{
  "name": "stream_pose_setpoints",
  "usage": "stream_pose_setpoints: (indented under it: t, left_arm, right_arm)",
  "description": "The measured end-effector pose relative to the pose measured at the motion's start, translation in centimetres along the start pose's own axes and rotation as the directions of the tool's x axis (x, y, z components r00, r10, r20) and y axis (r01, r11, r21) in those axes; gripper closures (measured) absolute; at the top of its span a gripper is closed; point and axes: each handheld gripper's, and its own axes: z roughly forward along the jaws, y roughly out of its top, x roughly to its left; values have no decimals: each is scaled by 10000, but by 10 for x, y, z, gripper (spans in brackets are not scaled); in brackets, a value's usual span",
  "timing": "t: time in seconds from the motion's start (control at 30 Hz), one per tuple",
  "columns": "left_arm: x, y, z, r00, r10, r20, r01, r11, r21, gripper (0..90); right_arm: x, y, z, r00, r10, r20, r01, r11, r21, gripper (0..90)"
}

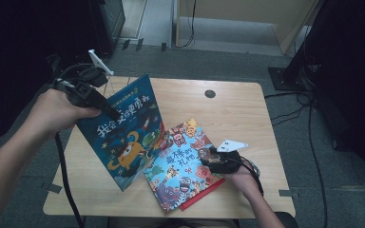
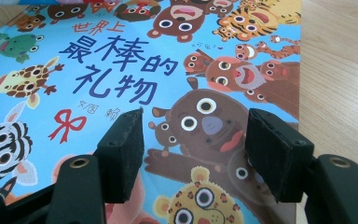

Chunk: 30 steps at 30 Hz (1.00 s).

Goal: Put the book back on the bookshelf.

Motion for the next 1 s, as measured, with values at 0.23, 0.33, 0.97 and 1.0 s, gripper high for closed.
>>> stream_pose_setpoints:
  t: [0.23,0.33,0.97,1.0]
  left_arm:
    - [17,-18,-15,9988,-465,165,471,9982,-365,828]
    - [25,-26,-21,9968,-780,156,787,9957,-495,830]
    - [75,-79,-42,9777,-2098,-106,2079,9735,-956,832]
    - [79,-81,-44,9766,-2148,-113,2128,9724,-953,831]
  right_arm:
    - [-2,0,1,9999,67,-95,-68,9999,-78,376]
    - [-2,1,2,9999,127,-97,-128,9999,-111,376]
    - [-4,0,2,9999,142,-57,-143,9998,-140,381]
    - [-4,0,1,9999,148,-49,-149,9998,-125,382]
